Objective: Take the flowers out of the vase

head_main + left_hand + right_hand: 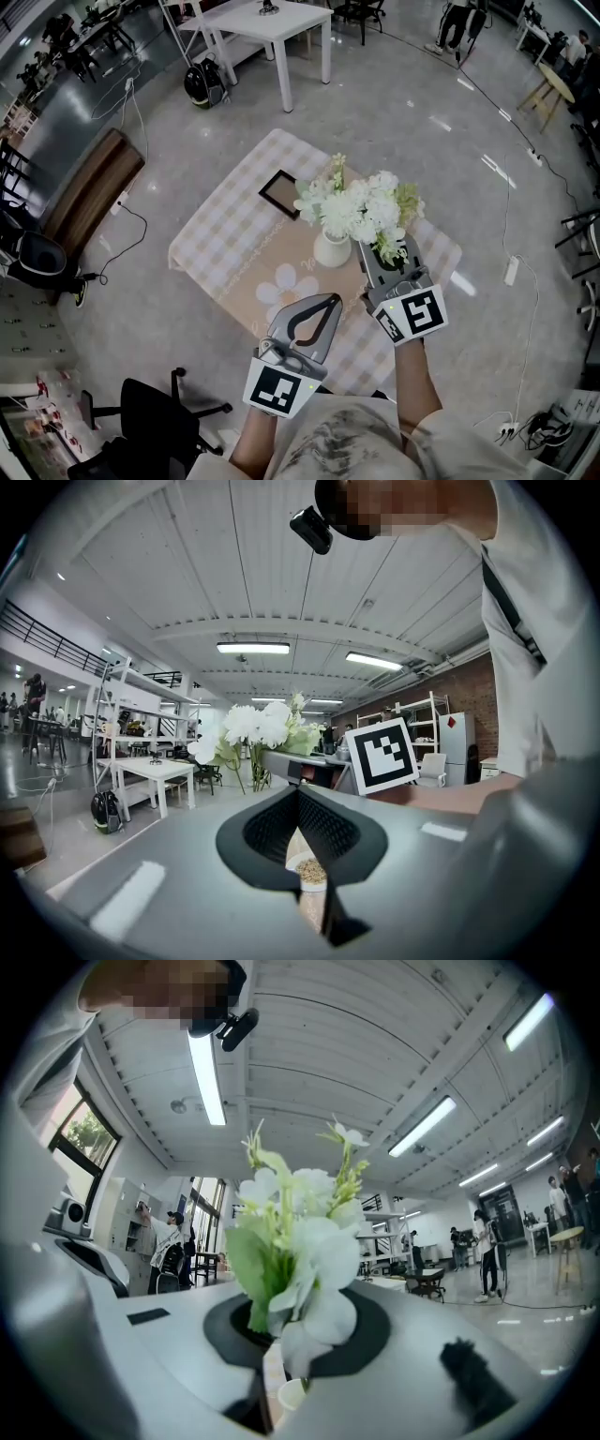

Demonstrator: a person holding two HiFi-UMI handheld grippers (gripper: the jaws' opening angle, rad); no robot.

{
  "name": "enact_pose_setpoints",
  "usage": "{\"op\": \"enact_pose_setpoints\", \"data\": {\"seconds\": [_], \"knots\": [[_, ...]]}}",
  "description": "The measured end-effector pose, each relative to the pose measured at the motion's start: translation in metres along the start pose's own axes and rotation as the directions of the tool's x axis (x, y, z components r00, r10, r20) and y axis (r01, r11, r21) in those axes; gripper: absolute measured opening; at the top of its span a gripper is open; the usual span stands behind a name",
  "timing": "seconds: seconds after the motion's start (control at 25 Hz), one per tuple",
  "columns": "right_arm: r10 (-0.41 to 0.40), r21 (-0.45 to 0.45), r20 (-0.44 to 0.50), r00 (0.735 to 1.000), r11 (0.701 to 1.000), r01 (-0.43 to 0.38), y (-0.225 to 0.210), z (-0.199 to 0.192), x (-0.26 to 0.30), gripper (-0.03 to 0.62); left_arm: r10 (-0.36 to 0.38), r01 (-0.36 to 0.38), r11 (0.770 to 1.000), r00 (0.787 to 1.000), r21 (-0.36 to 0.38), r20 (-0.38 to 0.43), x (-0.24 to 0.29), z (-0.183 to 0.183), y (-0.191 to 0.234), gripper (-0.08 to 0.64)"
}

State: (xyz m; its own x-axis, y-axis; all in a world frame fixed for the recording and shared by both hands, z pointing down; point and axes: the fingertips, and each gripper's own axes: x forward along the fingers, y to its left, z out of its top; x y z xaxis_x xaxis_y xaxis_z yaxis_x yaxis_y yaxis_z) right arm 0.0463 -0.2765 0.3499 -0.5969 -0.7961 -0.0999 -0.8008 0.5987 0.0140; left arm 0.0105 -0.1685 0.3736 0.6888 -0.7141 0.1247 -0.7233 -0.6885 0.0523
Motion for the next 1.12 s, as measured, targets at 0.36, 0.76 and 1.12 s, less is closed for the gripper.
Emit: {"op": "enact_pose_setpoints", "data": {"seconds": [0.36,0.76,1.12], "knots": [[-0.001,0.014,0.034,0.999,1.000,0.000,0.004,0.015,-0.005,0.071,-0.005,0.005,1.000,1.000,0.006,0.012,-0.005,0.005,-0.004,0.009],[0.003,0.015,0.070,0.998,1.000,-0.004,0.012,0.031,-0.008,0.069,-0.009,0.008,1.000,1.000,0.019,0.025,-0.013,0.009,-0.005,0.009],[0.003,0.002,0.088,0.996,1.000,-0.003,0.020,0.043,-0.015,0.069,-0.012,0.011,1.000,0.999,0.023,0.043,-0.019,0.015,-0.007,0.009]]}}
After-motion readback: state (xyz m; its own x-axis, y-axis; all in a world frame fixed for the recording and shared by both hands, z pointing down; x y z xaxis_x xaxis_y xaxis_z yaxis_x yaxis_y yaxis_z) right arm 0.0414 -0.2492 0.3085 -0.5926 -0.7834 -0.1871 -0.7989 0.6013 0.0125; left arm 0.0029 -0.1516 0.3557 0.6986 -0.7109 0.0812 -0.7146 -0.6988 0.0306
